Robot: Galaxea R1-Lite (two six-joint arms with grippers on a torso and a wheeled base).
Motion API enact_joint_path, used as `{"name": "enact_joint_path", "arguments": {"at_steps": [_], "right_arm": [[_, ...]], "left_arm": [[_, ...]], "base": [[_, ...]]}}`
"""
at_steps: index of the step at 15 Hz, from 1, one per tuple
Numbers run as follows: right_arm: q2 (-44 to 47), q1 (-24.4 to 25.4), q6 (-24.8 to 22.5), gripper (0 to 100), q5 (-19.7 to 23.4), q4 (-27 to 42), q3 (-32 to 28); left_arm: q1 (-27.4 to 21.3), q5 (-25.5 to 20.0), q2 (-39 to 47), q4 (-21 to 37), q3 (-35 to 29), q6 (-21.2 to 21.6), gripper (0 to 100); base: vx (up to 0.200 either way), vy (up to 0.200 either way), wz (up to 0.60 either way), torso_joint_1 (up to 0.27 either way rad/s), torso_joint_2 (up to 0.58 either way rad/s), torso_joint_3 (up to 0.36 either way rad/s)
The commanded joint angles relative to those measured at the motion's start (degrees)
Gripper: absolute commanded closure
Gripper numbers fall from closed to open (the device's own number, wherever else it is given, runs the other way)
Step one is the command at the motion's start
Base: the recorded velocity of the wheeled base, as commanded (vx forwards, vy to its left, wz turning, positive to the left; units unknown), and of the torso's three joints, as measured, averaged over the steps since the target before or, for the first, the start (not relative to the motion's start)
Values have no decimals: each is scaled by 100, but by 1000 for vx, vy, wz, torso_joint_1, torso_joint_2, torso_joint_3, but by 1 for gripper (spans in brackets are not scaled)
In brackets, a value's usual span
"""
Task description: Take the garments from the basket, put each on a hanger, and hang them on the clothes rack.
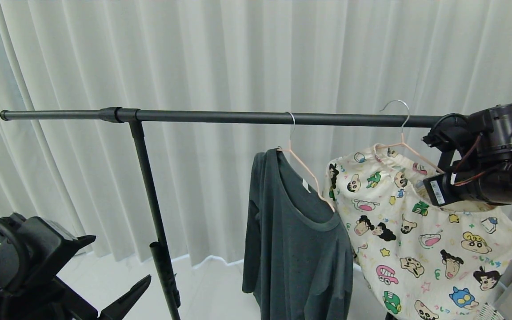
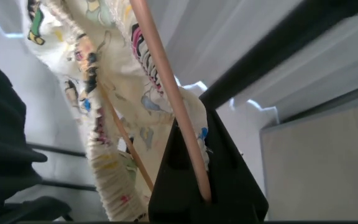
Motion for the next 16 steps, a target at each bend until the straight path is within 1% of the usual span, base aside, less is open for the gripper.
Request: {"name": "enact_joint_path", "arguments": {"at_steps": [1, 13, 14, 16], "right_arm": [[137, 14, 10, 100, -45, 0, 19], [119, 120, 18, 100, -106, 9, 10], [111, 146, 18, 0, -106, 9, 10], [14, 173, 27, 0, -106, 0, 10]], "left_arm": [[1, 1, 4, -3, 2, -1, 0], [1, 1, -75, -3, 2, -1, 0], [1, 10, -93, -3, 2, 8, 0], [1, 10, -128, -3, 2, -1, 0]], "base": [[0, 0, 0, 0, 0, 0], [0, 0, 0, 0, 0, 0], [0, 0, 0, 0, 0, 0], [0, 0, 0, 0, 0, 0]]}}
